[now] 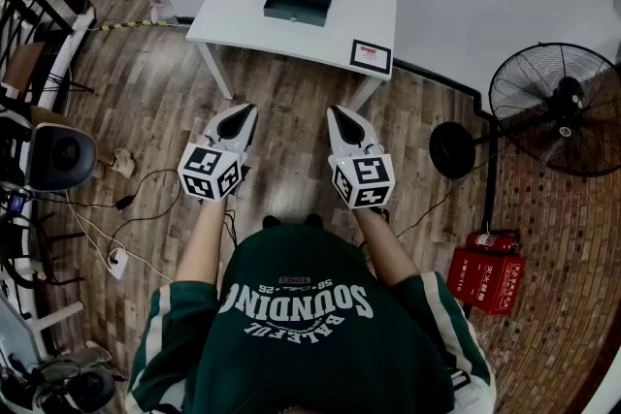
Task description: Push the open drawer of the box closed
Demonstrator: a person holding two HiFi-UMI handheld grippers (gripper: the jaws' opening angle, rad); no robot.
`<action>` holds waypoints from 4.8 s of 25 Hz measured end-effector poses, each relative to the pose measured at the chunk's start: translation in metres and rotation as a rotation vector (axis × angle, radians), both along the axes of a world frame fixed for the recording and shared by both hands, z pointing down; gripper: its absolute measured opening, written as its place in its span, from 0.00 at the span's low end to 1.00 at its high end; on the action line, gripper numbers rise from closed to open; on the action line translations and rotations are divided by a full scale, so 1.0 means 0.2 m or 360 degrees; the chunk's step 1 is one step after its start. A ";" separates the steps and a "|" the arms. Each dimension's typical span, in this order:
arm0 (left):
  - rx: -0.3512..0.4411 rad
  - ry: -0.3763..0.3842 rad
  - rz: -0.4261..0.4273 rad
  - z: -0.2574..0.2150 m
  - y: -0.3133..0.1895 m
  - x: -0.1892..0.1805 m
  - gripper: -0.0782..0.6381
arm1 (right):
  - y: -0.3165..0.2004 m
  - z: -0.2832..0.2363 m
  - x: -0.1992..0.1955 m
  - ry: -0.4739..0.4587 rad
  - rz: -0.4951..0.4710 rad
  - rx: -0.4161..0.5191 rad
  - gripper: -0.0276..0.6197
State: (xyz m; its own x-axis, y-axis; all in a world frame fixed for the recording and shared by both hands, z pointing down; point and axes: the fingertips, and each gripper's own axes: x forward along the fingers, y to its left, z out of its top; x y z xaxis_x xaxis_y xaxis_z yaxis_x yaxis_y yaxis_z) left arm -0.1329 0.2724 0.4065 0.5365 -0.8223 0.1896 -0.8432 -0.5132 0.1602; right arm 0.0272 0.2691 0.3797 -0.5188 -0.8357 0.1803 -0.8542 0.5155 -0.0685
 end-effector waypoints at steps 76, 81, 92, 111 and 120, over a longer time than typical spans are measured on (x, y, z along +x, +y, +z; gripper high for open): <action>-0.0226 -0.0062 -0.0205 0.31 -2.15 0.08 0.18 | -2.28 0.22 -0.05 -0.0076 -0.0313 -0.0188 0.05; -0.0241 -0.0061 -0.0195 0.33 -2.20 0.08 0.18 | -2.33 0.24 -0.04 -0.0081 -0.0299 -0.0204 0.05; -0.0477 -0.0038 -0.0151 0.67 -2.18 0.13 0.18 | -2.33 0.43 -0.02 -0.0034 -0.0286 -0.0347 0.05; -0.0965 -0.0039 -0.0112 1.24 -2.17 0.21 0.42 | -2.25 0.70 0.05 0.0012 -0.0209 -0.0558 0.05; -0.1091 -0.0001 -0.0098 1.39 -2.24 0.22 0.42 | -2.27 0.75 0.09 0.0016 -0.0167 -0.0598 0.05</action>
